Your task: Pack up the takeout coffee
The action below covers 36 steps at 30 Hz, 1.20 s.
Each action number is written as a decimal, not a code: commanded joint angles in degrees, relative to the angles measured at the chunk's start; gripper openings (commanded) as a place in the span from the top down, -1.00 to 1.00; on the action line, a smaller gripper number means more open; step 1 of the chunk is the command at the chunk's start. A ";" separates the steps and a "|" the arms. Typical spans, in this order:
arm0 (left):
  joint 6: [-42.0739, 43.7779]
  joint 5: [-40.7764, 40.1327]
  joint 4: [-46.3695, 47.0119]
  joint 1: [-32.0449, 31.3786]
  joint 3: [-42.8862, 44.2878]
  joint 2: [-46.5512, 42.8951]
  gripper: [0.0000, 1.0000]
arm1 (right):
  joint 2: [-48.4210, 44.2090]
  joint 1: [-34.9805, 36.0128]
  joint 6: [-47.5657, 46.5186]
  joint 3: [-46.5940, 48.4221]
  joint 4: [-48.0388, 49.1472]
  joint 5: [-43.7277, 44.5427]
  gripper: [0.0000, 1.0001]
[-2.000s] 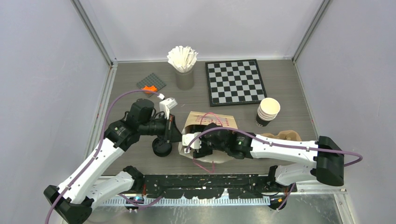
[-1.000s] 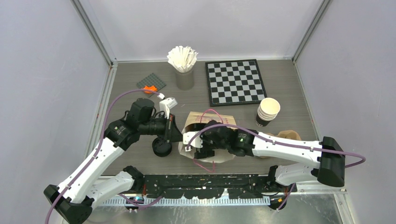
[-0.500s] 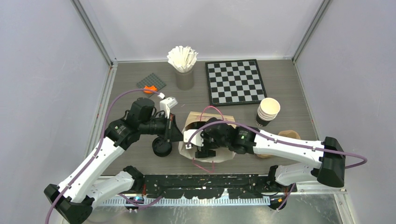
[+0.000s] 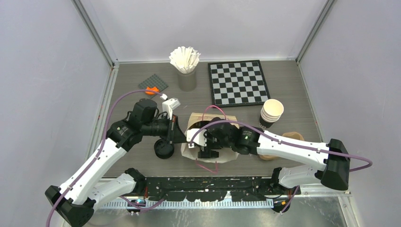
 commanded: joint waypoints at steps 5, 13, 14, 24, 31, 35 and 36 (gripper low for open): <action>-0.19 1.08 0.48 -0.17 1.66 0.13 1.00 | 1.03 -1.50 1.07 3.82 4.03 1.70 -0.86; -1.18 1.25 0.87 -0.12 1.13 -0.34 1.00 | 4.72 -1.82 0.63 4.87 5.88 0.66 -0.71; -1.24 1.25 0.94 -0.12 0.96 -0.55 1.00 | 4.92 -1.89 0.85 4.92 6.06 0.68 -0.70; -0.42 0.19 0.04 -0.17 0.88 -1.05 1.00 | 1.62 -2.30 2.40 4.09 5.02 1.83 -0.82; 0.16 -0.41 -0.53 -0.19 1.23 -0.86 1.00 | -1.16 -2.71 2.91 4.60 1.17 0.73 -0.83; 0.25 -0.48 -0.58 -0.19 1.41 -0.79 1.00 | -1.89 -2.76 2.83 5.41 0.16 -1.11 -0.76; 0.30 -0.45 -0.59 -0.13 1.38 -0.79 1.00 | -1.76 -2.77 2.57 5.78 -0.12 -2.13 -0.70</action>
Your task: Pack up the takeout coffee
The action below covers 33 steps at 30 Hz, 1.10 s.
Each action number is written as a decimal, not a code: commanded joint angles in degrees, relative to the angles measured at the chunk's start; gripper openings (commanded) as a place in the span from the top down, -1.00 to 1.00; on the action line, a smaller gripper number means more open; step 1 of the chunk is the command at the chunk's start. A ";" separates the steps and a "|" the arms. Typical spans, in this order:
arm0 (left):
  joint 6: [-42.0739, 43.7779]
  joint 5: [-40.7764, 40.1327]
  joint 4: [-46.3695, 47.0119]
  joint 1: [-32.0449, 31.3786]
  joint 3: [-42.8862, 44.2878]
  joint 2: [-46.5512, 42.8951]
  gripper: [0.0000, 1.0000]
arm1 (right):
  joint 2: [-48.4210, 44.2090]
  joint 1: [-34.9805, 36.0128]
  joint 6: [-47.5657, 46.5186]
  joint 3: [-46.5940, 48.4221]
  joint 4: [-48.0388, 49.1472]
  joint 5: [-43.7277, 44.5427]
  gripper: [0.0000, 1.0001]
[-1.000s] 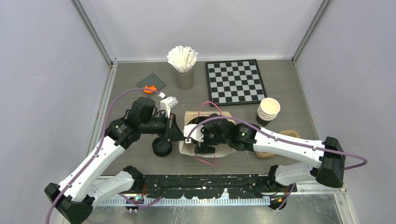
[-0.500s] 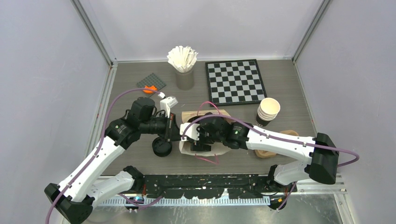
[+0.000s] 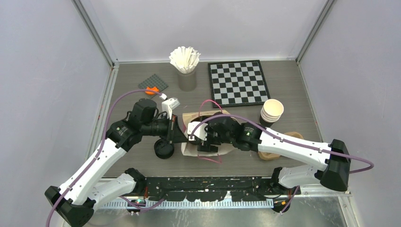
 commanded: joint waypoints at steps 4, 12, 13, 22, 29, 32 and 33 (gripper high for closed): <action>0.43 0.07 -0.63 -0.18 1.36 -0.47 1.00 | -0.74 -0.39 0.14 4.58 0.84 -5.40 -0.40; 0.34 0.16 -0.62 -0.15 1.61 -0.26 1.00 | 2.30 -0.32 -0.22 6.20 4.65 -7.45 0.19; 0.36 0.16 -0.51 -0.12 1.63 -0.24 1.00 | 2.65 -0.32 -0.24 6.22 5.05 -7.57 0.23; 0.34 -0.05 -0.67 -0.16 1.64 -0.37 1.00 | 4.85 -0.35 -0.73 4.75 10.37 -6.97 0.33; 0.45 0.06 -0.71 -0.14 1.94 -0.13 1.00 | 7.09 -0.38 -1.48 3.57 14.82 -5.76 0.37; 0.43 0.00 -0.81 -0.11 2.09 -0.09 1.00 | 6.80 -0.33 -1.73 2.78 15.14 -6.57 0.38; 0.43 -0.05 -0.75 -0.17 2.08 -0.16 1.00 | 6.42 -0.32 -1.98 2.26 15.34 -6.79 0.38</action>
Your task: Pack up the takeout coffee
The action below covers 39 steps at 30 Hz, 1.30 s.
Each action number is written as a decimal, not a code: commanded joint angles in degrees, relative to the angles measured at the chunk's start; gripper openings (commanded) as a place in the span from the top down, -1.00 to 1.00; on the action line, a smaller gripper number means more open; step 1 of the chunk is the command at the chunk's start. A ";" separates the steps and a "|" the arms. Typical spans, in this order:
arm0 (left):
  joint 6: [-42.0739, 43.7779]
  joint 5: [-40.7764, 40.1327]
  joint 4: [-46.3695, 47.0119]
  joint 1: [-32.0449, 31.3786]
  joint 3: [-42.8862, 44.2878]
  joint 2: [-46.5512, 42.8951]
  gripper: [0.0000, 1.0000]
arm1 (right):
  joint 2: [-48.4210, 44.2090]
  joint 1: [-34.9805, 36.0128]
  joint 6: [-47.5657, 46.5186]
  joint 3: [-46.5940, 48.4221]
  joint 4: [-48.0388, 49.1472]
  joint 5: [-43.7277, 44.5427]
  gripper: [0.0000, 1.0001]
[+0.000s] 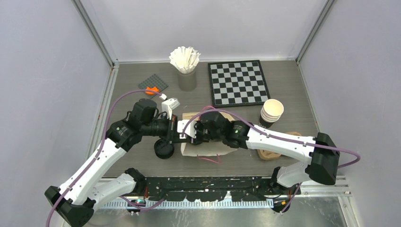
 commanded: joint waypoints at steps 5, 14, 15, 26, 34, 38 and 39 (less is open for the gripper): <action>0.32 0.18 -0.18 -0.14 1.68 -0.37 1.00 | -3.43 -0.31 -1.32 -3.35 4.82 -1.21 0.37; 0.01 0.35 0.36 -0.06 1.85 0.15 1.00 | -4.62 -0.38 -4.12 -5.38 3.35 -1.65 0.35; 0.01 0.44 0.42 -0.15 1.91 0.20 1.00 | -4.23 -0.33 -4.32 -5.38 3.47 -1.61 0.35; -0.74 0.52 0.62 -0.12 2.20 0.14 1.00 | -1.55 -0.29 -5.89 -5.35 5.70 1.61 0.35; -0.96 0.68 0.76 -0.17 2.24 0.20 1.00 | -0.98 -0.33 -5.68 -5.77 6.32 2.67 0.36; -1.17 0.70 0.73 -0.12 1.97 0.07 1.00 | -0.84 -0.35 -5.31 -6.14 6.70 3.03 0.36; -1.25 0.69 0.80 -0.14 1.98 0.03 1.00 | -0.80 -0.31 -5.27 -6.23 6.73 3.18 0.36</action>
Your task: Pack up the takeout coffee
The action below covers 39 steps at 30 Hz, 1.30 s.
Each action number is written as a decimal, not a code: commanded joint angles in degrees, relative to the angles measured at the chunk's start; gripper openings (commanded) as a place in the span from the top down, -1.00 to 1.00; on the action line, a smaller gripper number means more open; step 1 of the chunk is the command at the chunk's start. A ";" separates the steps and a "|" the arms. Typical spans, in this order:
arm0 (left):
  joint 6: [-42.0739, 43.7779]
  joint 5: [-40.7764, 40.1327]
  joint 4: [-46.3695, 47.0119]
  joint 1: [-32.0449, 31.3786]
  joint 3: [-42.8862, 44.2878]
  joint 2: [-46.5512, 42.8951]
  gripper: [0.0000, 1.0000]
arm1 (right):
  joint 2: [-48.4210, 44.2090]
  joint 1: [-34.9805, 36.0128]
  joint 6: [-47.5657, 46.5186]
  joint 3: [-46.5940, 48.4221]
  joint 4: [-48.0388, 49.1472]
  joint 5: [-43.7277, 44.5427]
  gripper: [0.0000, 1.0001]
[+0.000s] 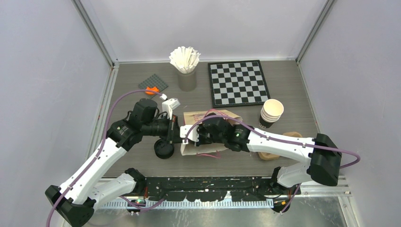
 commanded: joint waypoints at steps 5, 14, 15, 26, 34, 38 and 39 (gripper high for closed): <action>-0.95 0.67 1.16 -0.12 1.89 -0.44 1.00 | 0.60 -0.33 0.45 -0.99 2.85 1.10 0.36; -1.03 0.63 1.34 -0.14 1.87 -0.35 1.00 | 1.24 -0.31 0.74 -1.65 3.14 1.26 0.36; -1.00 0.57 1.37 -0.16 1.89 -0.31 1.00 | 1.38 -0.31 0.76 -1.67 3.20 1.27 0.36; -1.07 0.56 1.61 -0.11 2.06 0.20 1.00 | 1.89 -0.29 0.66 -2.73 3.40 1.45 0.36; -1.00 0.49 1.58 -0.13 2.15 0.29 1.00 | 2.34 -0.46 0.56 -3.23 3.68 2.10 0.37; -1.07 0.51 1.56 -0.16 2.00 0.12 1.00 | 2.40 -0.47 0.56 -3.18 4.23 2.15 0.37; -1.07 0.53 1.50 -0.07 1.94 0.16 1.00 | 2.50 -0.60 0.53 -3.15 4.23 2.15 0.37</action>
